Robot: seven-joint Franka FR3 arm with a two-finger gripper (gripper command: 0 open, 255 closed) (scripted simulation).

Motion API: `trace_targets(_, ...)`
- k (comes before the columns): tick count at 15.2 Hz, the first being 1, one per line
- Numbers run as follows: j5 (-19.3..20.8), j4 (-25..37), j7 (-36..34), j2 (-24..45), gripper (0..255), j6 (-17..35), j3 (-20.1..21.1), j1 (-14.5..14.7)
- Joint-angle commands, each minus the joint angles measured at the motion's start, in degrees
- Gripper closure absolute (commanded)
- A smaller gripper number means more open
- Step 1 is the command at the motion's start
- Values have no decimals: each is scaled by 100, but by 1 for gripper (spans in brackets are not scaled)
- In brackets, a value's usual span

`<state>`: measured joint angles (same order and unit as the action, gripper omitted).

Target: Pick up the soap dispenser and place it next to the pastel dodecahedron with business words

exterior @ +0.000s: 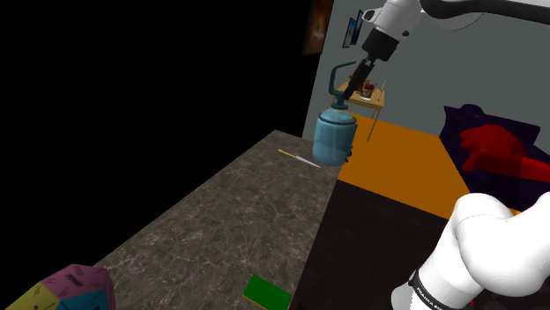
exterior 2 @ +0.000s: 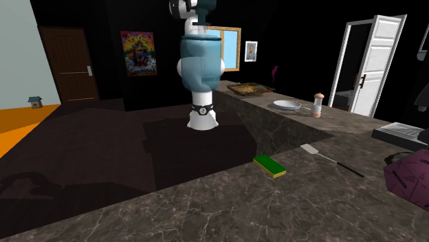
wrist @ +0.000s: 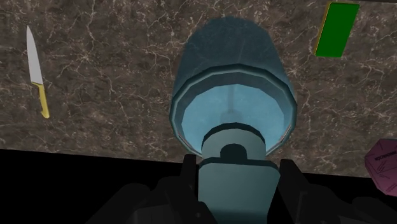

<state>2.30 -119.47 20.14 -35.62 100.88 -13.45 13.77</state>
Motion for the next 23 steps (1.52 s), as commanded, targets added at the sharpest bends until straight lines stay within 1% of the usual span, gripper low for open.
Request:
trace_targets(1,-37,33,-131,62,255,31,110,39)
trace_targets(7,-204,3,-842,459,255,459,694,246)
trace_targets(12,-286,164,-1422,940,255,785,1156,413)
trace_targets(18,-271,584,-2119,1675,255,1106,1677,598)
trace_targets(23,-135,1130,-2711,2408,255,1285,2078,745)
